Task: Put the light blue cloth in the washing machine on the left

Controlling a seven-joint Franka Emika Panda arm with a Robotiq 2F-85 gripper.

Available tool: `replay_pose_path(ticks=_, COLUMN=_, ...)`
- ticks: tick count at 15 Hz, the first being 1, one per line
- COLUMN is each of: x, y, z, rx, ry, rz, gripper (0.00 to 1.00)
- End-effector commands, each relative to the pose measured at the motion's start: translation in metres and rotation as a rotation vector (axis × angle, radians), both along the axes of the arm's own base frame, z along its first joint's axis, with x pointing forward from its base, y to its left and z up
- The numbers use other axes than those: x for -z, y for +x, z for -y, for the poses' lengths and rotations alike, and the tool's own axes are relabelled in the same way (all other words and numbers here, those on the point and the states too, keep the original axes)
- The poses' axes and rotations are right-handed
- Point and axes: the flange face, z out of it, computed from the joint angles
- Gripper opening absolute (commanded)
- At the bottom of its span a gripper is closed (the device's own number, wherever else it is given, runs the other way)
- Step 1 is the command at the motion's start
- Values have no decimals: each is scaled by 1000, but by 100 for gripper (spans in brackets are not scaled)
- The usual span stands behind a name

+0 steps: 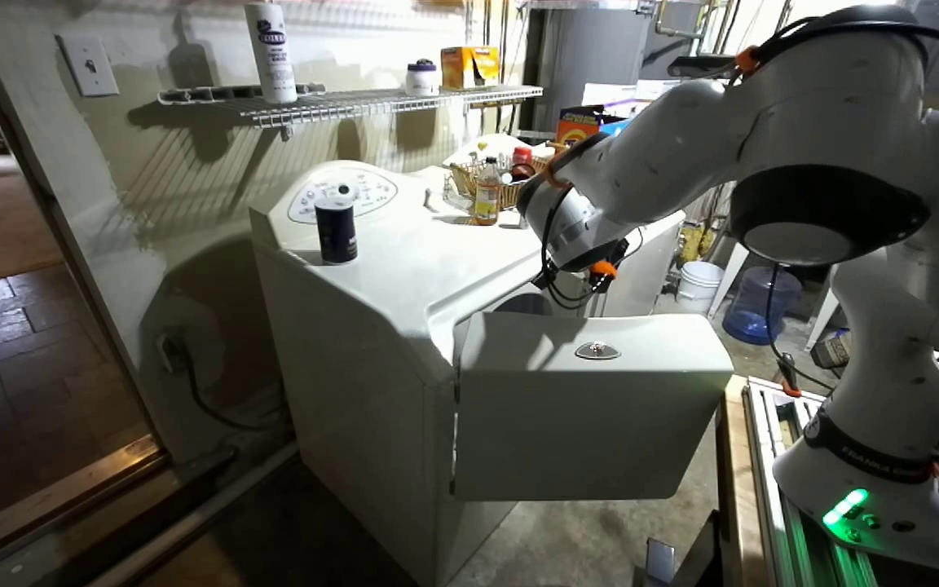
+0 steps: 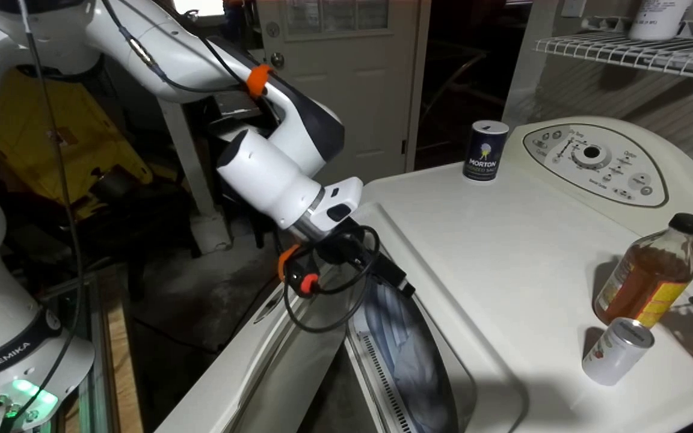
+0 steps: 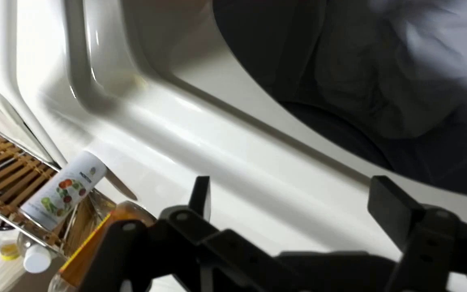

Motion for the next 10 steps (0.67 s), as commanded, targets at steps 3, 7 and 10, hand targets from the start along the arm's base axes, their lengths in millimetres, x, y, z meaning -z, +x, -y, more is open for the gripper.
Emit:
replay_pose_path(ticks=3, x=-45, y=6, z=-25, rx=-66, ry=11, rz=-45, gripper=100)
replay_pose_path(ticks=7, x=-37, y=-4, z=-31, rx=-109, ry=113, rz=-110, gripper=100)
replay_pose_path(ticks=10, x=-29, y=-9, z=-29, rx=-79, ry=258, rz=-179, gripper=100)
